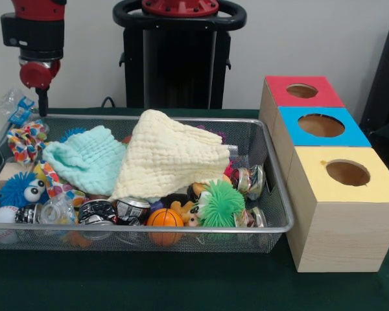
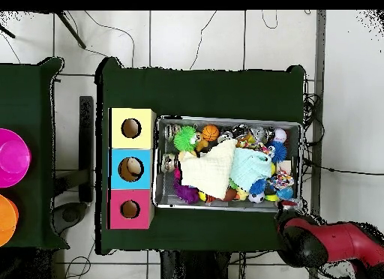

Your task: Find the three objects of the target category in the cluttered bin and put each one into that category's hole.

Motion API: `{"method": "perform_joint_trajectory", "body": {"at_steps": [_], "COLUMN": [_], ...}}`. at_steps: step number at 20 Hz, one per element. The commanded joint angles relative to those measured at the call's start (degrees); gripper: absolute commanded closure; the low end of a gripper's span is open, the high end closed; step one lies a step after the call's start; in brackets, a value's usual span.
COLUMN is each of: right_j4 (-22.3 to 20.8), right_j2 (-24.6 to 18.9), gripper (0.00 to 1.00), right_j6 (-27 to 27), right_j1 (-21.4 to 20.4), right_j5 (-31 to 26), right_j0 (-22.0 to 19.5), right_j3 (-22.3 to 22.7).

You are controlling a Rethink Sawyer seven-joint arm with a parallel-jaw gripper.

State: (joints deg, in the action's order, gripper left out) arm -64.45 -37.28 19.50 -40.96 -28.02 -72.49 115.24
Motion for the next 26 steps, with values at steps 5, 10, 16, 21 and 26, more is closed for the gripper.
{"method": "perform_joint_trajectory", "body": {"at_steps": [5, 10, 16, 21, 26], "right_j4": [-1.6, -1.4, -2.0, -1.1, -1.2], "right_j2": [0.2, 0.2, 0.6, 0.2, 0.1], "gripper": [1.00, 0.00, 0.00, 0.00, 0.00], "right_j6": [-0.8, -0.5, 0.2, -1.2, -3.5], "right_j1": [-2.0, -1.7, -1.5, -1.4, -2.9], "right_j5": [-0.4, 0.0, 0.3, -0.4, -2.0], "right_j0": [0.2, -0.1, 0.2, -0.7, -0.6], "right_j3": [-3.0, -3.1, -3.1, -2.6, -2.9]}}
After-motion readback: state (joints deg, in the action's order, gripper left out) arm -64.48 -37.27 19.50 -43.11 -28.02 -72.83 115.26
